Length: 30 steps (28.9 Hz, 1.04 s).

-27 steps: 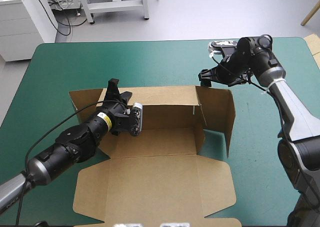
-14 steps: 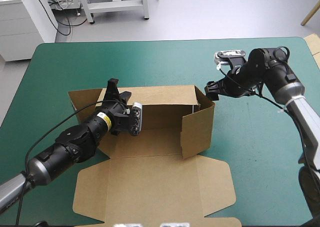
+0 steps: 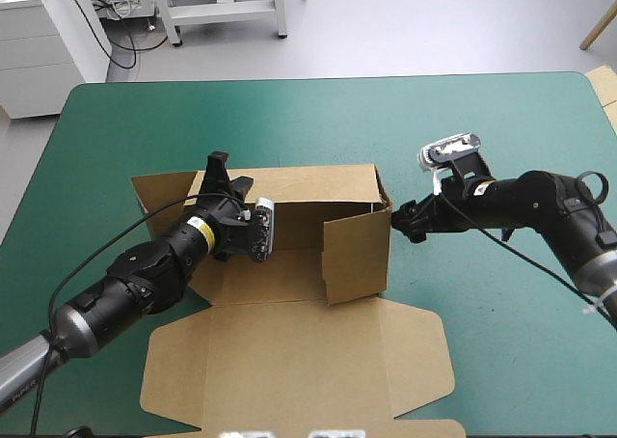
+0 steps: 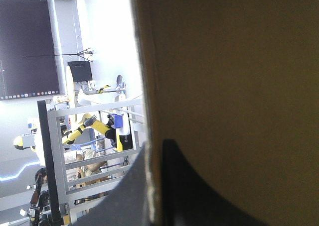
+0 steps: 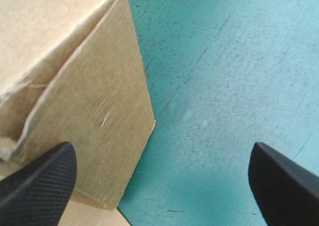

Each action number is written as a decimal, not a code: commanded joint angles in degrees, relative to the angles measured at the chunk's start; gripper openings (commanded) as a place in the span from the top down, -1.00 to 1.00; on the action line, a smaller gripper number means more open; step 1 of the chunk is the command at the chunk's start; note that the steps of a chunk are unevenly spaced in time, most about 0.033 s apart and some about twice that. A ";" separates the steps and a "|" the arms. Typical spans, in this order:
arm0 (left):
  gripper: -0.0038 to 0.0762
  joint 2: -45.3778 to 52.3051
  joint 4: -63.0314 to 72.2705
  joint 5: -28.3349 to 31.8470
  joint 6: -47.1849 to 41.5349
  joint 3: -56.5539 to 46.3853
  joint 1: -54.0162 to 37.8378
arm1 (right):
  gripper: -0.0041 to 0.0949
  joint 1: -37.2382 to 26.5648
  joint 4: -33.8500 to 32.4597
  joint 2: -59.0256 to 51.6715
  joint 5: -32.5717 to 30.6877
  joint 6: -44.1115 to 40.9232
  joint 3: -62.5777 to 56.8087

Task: Fold the box

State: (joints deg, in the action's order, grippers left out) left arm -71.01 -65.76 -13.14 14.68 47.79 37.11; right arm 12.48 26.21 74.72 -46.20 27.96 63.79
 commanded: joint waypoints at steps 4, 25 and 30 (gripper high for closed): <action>0.92 1.70 -0.91 0.44 -0.34 1.23 0.33 | -0.82 -0.05 8.58 -4.14 4.83 7.56 -5.09; 0.92 1.70 -0.91 0.56 0.09 1.23 0.33 | -0.56 15.43 2.47 -0.58 11.90 7.30 -6.63; 0.92 1.70 -0.79 0.56 -0.01 1.23 0.33 | -0.37 16.59 0.85 0.58 14.07 6.22 -6.63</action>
State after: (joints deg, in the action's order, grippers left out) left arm -71.01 -65.85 -13.14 14.69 47.79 37.11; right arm 28.66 26.72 76.46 -35.61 34.69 55.80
